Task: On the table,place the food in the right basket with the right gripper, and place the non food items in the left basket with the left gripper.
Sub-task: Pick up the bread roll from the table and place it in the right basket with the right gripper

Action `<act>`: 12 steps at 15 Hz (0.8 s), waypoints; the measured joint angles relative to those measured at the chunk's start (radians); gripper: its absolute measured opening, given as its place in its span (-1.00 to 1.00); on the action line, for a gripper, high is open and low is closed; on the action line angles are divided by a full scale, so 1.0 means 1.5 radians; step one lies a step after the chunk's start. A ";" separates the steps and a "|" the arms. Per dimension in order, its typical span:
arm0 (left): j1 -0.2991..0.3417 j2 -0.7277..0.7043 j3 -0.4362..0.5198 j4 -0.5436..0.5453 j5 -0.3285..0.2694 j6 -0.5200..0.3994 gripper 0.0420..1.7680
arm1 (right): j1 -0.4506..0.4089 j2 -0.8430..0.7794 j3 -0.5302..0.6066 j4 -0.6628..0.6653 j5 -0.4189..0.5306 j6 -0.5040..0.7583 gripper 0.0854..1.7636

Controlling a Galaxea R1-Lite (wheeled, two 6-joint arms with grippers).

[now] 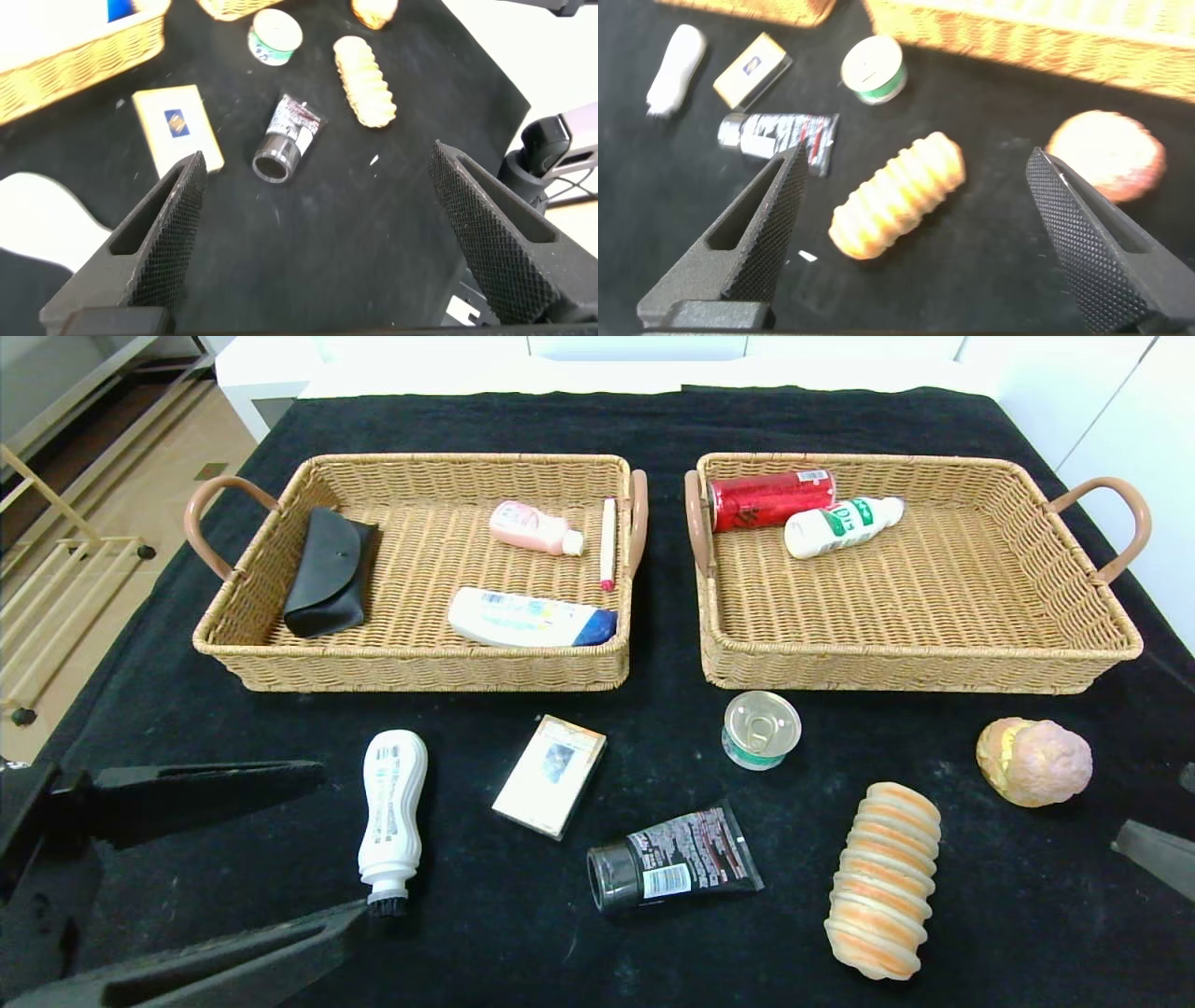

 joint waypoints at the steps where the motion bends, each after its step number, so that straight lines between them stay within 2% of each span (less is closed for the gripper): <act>1: -0.013 0.022 -0.014 0.000 0.002 0.004 0.94 | 0.003 0.010 -0.004 -0.002 0.000 0.000 0.94; 3: -0.034 0.056 -0.031 -0.002 0.011 0.007 0.94 | 0.006 0.021 -0.008 -0.001 -0.002 0.000 0.94; 5: -0.044 0.081 -0.029 -0.052 0.032 0.009 0.94 | 0.007 0.026 -0.009 -0.001 -0.009 -0.001 0.94; 7: -0.045 0.093 -0.009 -0.102 0.059 0.010 0.94 | 0.008 0.028 -0.009 -0.001 -0.010 -0.001 0.94; 10: -0.041 0.095 0.027 -0.184 0.068 0.004 0.94 | 0.007 0.028 -0.007 -0.004 -0.012 -0.001 0.94; 12: -0.035 0.088 0.048 -0.189 0.068 0.003 0.94 | 0.006 0.028 -0.004 -0.019 -0.023 -0.004 0.94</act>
